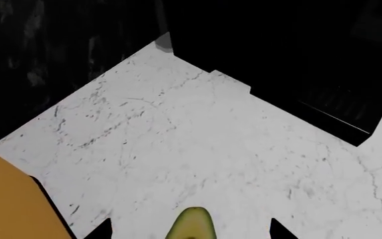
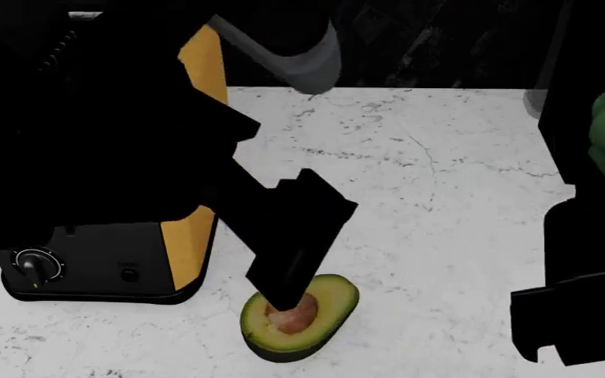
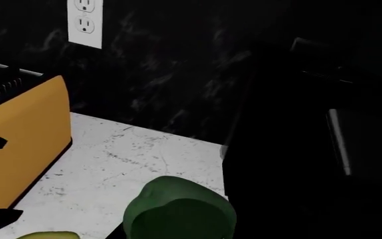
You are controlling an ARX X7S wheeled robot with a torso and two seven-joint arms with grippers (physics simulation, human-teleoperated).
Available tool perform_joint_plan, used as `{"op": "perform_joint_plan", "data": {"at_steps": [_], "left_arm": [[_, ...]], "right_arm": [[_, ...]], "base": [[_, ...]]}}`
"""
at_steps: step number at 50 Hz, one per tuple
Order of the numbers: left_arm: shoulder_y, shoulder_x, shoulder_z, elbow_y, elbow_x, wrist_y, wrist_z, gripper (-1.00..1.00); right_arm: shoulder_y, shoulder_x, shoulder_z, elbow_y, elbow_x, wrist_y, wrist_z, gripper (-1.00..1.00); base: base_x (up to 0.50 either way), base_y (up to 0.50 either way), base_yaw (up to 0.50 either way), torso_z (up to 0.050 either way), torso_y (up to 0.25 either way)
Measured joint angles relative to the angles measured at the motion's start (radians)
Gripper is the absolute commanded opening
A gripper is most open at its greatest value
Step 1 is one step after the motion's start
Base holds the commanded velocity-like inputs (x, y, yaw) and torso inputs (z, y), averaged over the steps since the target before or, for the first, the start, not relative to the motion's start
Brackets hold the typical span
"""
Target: Place the avocado, onion, tomato and bell pepper on the cutting board.
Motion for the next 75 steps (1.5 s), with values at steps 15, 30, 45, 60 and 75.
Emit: {"op": "perform_joint_plan", "data": {"at_steps": [15,30,45,60,75], "left_arm": [[0.085,0.015,-0.001,-0.022,0.156,0.009,0.147,1.00],[0.152,0.027,0.027,-0.031,0.280,0.038,0.259,1.00],[0.223,0.016,0.062,-0.021,0.362,0.076,0.327,1.00],[0.292,0.011,0.100,-0.025,0.434,0.120,0.390,1.00],[0.363,0.001,0.139,-0.025,0.478,0.154,0.419,1.00]], "right_arm": [[0.082,0.033,-0.060,0.002,0.033,-0.008,0.017,-1.00],[0.073,0.068,-0.069,-0.007,0.012,-0.015,-0.021,-1.00],[0.059,0.098,-0.068,-0.021,0.000,-0.027,-0.049,-1.00],[0.076,0.110,-0.086,-0.025,0.007,-0.029,-0.045,-1.00],[0.086,0.110,-0.104,-0.032,0.005,-0.039,-0.046,-1.00]], "base": [[0.00,0.00,0.00,0.000,0.000],[0.00,0.00,0.00,0.000,0.000],[0.00,0.00,0.00,0.000,0.001],[0.00,0.00,0.00,0.000,0.000],[0.00,0.00,0.00,0.000,0.000]]}}
